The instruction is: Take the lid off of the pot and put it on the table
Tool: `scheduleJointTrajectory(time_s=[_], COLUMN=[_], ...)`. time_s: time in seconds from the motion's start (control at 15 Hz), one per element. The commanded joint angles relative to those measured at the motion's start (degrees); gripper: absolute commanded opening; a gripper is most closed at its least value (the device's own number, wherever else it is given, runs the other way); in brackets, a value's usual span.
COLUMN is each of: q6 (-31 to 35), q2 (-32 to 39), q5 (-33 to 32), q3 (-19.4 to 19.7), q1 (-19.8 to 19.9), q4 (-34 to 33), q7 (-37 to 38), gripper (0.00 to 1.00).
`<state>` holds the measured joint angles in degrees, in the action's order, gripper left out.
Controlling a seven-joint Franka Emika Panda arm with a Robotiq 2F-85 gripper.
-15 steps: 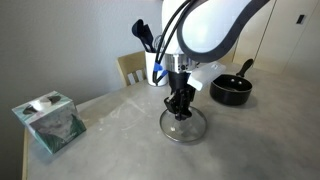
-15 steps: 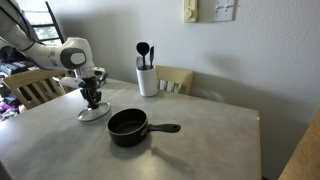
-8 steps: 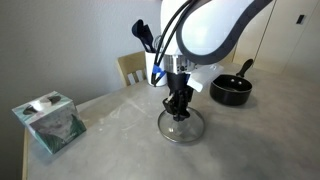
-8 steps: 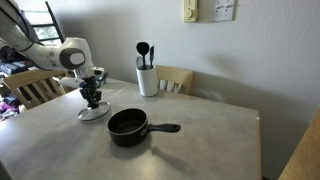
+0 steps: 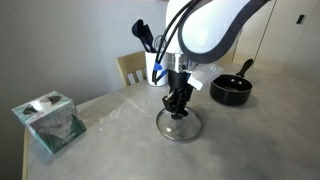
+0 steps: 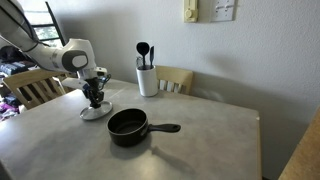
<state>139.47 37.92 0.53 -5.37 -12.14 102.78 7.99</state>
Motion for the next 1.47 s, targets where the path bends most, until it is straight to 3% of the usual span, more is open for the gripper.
scheduleJointTrajectory(time_s=[0.0, 0.07, 0.2, 0.53, 1.4], q6=[0.75, 0.21, -0.8, -3.66, -12.63], q2=[1.44, 1.3, 0.83, -1.94, -10.93], q5=[-0.73, -1.16, -2.21, -5.59, -8.61], q3=[0.03, 0.25, 0.64, 0.62, -1.48], q1=[0.08, -0.24, -0.84, -1.77, -1.65], q4=[0.24, 0.11, 0.02, 0.45, 0.36], q7=[-1.47, -1.26, -0.86, -1.71, -9.52], gripper=[0.43, 0.66, 0.69, 0.99, 1.0])
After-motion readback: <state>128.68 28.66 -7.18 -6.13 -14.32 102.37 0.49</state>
